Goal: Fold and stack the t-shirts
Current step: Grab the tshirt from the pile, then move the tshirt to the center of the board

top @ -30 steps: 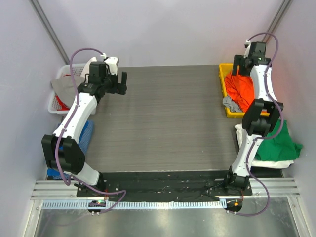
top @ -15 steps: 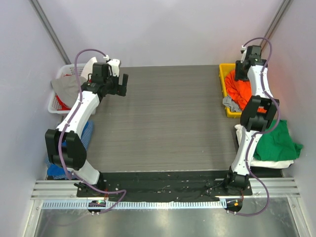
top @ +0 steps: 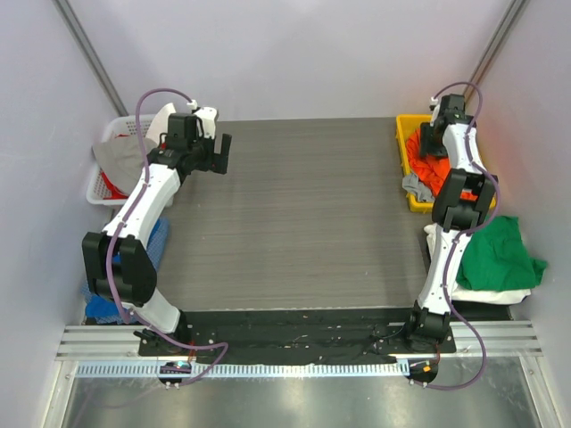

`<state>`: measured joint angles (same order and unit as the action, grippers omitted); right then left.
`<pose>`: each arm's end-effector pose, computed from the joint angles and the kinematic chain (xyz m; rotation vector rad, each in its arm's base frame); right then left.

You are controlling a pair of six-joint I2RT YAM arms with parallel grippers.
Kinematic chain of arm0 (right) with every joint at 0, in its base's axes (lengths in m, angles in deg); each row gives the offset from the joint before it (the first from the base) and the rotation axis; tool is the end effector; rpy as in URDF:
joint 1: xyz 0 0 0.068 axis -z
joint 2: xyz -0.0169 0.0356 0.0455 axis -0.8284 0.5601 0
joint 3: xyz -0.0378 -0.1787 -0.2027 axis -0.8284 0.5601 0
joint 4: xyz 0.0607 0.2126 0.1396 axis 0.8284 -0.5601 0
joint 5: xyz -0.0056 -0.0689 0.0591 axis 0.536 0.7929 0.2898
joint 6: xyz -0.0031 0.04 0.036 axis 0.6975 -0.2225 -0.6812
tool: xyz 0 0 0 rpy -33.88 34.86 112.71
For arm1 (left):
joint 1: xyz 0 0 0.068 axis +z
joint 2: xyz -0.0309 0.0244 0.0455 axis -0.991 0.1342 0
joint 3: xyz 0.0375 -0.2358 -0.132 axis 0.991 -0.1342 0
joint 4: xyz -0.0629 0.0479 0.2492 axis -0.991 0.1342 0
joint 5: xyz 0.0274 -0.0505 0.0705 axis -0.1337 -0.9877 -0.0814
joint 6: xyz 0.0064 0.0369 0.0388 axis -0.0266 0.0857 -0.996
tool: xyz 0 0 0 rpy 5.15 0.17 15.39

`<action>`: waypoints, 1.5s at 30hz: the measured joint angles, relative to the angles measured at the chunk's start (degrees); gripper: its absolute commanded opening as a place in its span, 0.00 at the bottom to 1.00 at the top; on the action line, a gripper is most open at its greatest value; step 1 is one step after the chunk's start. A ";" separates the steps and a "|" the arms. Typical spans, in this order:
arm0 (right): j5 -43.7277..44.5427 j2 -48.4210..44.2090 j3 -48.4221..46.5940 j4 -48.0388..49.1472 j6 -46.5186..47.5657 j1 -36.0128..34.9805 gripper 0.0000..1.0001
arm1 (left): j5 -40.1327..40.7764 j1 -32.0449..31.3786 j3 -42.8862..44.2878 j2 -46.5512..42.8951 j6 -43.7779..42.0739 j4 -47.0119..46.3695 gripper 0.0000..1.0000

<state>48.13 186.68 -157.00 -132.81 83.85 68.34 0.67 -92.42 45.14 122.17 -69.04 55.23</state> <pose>0.5124 -0.1150 0.2220 0.0957 2.5529 -0.2249 0.3626 -0.0659 0.3283 0.2507 2.2146 -0.1065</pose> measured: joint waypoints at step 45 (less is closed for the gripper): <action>-24.61 -38.56 13.22 -7.52 -4.39 -27.08 0.01 | 1.09 0.00 -2.51 -0.02 0.04 -0.04 1.00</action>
<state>23.52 148.12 -143.78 -140.33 79.45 41.26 1.77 -92.42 42.63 122.15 -69.00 55.18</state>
